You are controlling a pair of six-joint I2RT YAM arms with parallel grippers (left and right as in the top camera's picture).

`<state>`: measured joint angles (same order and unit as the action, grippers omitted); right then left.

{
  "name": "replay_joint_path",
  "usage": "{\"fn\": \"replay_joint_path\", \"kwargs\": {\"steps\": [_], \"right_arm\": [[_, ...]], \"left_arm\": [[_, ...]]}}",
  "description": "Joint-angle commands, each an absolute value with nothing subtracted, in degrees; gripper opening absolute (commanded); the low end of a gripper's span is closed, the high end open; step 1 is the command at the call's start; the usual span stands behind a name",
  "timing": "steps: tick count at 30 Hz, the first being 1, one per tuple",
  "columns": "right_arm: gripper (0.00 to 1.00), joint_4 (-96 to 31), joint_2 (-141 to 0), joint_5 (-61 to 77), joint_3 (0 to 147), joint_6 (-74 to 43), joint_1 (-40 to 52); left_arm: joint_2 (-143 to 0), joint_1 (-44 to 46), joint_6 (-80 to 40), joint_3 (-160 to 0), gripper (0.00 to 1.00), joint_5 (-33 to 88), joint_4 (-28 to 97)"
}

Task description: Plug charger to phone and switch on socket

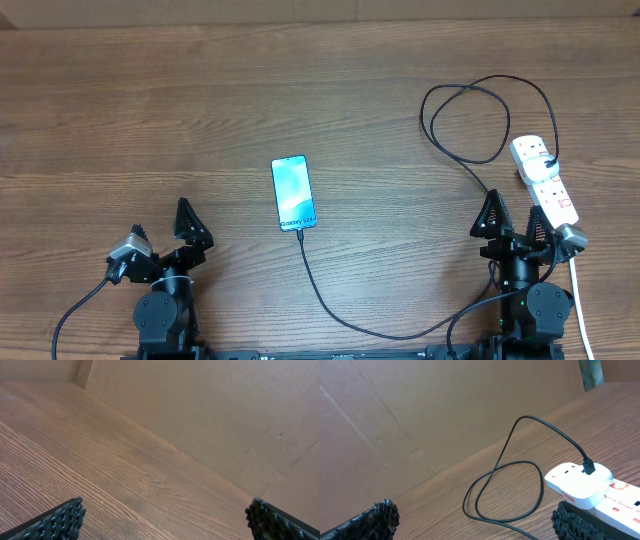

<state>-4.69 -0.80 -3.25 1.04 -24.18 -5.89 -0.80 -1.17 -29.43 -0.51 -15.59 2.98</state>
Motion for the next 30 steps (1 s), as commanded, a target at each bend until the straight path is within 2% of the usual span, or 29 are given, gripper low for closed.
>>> {"fn": "replay_joint_path", "kwargs": {"steps": [1, 4, 8, 10, 30], "right_arm": [[1.00, -4.40, -0.71, -3.79, 0.47, -24.01, -5.58], [1.00, -4.40, -0.71, -3.77, 0.47, -24.01, -5.58], [1.00, -4.40, -0.71, -3.79, 0.47, -24.01, -5.58], [1.00, -4.40, -0.71, -3.79, 0.47, -23.99, -5.58], [1.00, -4.38, -0.14, -3.79, 0.47, -24.01, -5.74]], "left_arm": [[-0.47, -1.48, -27.81, -0.27, 1.00, -16.84, 2.81], [-0.49, -1.48, -24.58, -0.27, 1.00, -16.69, 2.92], [-0.95, -1.45, -5.69, -0.32, 1.00, -11.73, 3.22], [-1.13, -1.45, -0.16, -0.32, 1.00, -10.66, 3.38], [-1.13, -1.48, 0.25, -0.32, 1.00, -10.68, 3.51]]}}
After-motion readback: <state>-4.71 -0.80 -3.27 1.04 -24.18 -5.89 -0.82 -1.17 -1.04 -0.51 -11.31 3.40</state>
